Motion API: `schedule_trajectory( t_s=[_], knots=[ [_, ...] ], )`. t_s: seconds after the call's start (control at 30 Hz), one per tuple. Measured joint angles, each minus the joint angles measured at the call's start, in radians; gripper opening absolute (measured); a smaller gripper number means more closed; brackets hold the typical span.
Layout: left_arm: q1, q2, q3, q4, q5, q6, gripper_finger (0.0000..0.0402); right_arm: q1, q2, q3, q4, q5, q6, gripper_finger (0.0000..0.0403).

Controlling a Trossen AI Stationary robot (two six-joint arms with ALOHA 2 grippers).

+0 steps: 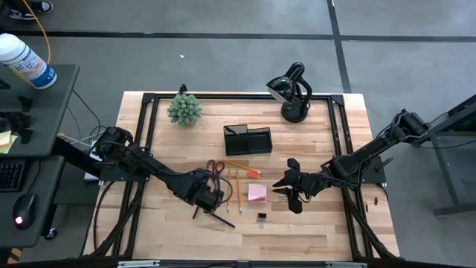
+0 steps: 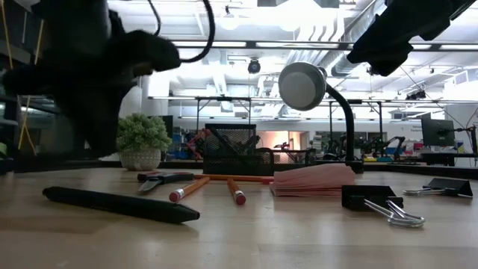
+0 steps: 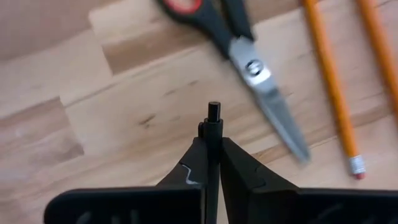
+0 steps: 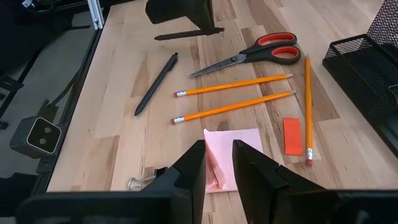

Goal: Pick and place office supplies into organizer
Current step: Put the left black pen into the desk organizer

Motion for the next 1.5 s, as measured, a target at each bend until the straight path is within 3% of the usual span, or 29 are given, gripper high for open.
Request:
schedule_trajectory(
  t_s=[0.3, 0.43, 0.6, 0.73, 1.17, 1.5],
  knots=[
    [0.014, -0.077, 0.012, -0.019, -0.176, 0.018, 0.0003, 0.0, 0.0, 0.0, 0.009, 0.01, 0.004, 0.0074],
    [0.05, -0.133, 0.012, -0.011, -0.307, 0.055, 0.0007, -0.002, 0.0, -0.001, 0.02, 0.014, 0.004, 0.0074],
    [0.133, -0.185, 0.013, 0.062, -0.478, 0.196, 0.0007, -0.017, 0.0, -0.001, 0.032, 0.001, 0.013, 0.0074],
    [0.227, -0.195, 0.013, 0.182, -0.556, 0.373, 0.0007, -0.029, 0.0, -0.001, 0.053, -0.028, 0.034, 0.0074],
    [0.524, -0.194, 0.013, 0.675, -0.544, 0.969, 0.0009, -0.033, 0.0, -0.001, 0.101, -0.069, 0.095, 0.0074],
    [0.618, -0.141, 0.011, 0.802, -0.523, 1.245, 0.0012, -0.033, 0.0, -0.001, 0.139, -0.065, 0.094, 0.0074]
  ],
)
